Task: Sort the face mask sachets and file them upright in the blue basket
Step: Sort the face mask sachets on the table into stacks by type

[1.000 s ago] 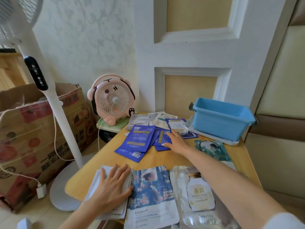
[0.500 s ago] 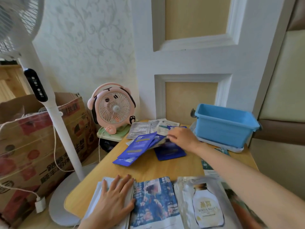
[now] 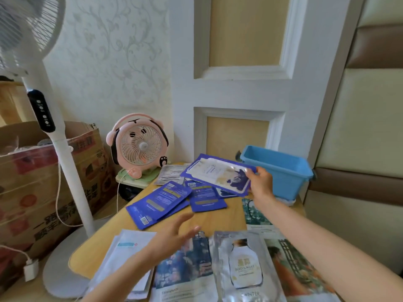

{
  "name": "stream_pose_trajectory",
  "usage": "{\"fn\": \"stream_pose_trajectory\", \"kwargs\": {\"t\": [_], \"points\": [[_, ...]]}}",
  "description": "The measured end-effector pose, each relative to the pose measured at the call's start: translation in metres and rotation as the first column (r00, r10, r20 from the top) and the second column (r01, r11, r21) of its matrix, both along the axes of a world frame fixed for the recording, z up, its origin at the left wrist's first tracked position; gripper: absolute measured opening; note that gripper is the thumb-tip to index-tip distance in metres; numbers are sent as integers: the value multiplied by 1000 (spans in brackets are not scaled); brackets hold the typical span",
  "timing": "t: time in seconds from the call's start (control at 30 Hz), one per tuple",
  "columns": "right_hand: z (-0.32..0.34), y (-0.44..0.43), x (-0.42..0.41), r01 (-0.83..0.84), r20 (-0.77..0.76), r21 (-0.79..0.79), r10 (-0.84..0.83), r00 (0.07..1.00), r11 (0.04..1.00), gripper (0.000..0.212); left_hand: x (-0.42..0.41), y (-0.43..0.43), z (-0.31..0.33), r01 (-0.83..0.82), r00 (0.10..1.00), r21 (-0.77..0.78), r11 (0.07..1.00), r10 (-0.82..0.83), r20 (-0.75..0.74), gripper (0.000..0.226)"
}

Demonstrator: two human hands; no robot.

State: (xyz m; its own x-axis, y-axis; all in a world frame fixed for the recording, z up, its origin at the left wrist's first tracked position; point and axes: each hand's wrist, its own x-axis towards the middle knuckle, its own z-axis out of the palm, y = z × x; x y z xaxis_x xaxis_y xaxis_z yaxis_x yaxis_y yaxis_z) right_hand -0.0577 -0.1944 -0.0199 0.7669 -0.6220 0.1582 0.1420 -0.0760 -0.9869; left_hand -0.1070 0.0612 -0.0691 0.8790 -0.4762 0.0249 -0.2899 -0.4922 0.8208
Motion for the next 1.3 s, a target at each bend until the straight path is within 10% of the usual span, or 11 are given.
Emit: {"fn": "stream_pose_trajectory", "kwargs": {"t": [0.17,0.3,0.5,0.67,0.8,1.1,1.3], "points": [[-13,34,-31,-425,-145,251,468,872,869,13,22,-55,28,-364,883,-651,666,24,-469,42],[-26,22,-37,-609,-381,157,616,689,778,26,46,-63,21,-451,871,-447,773,270,-411,26],[-46,-11,-4,-343,-458,-87,268,848,935,15,73,-89,2,-274,934,-82,958,245,-260,25],[-60,-29,20,-598,-744,-658,-275,609,458,24,87,-91,-19,-135,984,475,869,176,-41,40],[-72,-36,53,-403,-511,-763,-92,854,505,22,91,-91,-31,-107,992,521,846,126,0,46],[-93,-15,111,-490,-598,-655,1,802,575,59,105,-85,-31,-4,1000,640,769,5,0,49],[-85,4,134,-545,-664,-719,-196,721,431,55,132,-76,-34,-256,858,630,733,-127,497,48]]}}
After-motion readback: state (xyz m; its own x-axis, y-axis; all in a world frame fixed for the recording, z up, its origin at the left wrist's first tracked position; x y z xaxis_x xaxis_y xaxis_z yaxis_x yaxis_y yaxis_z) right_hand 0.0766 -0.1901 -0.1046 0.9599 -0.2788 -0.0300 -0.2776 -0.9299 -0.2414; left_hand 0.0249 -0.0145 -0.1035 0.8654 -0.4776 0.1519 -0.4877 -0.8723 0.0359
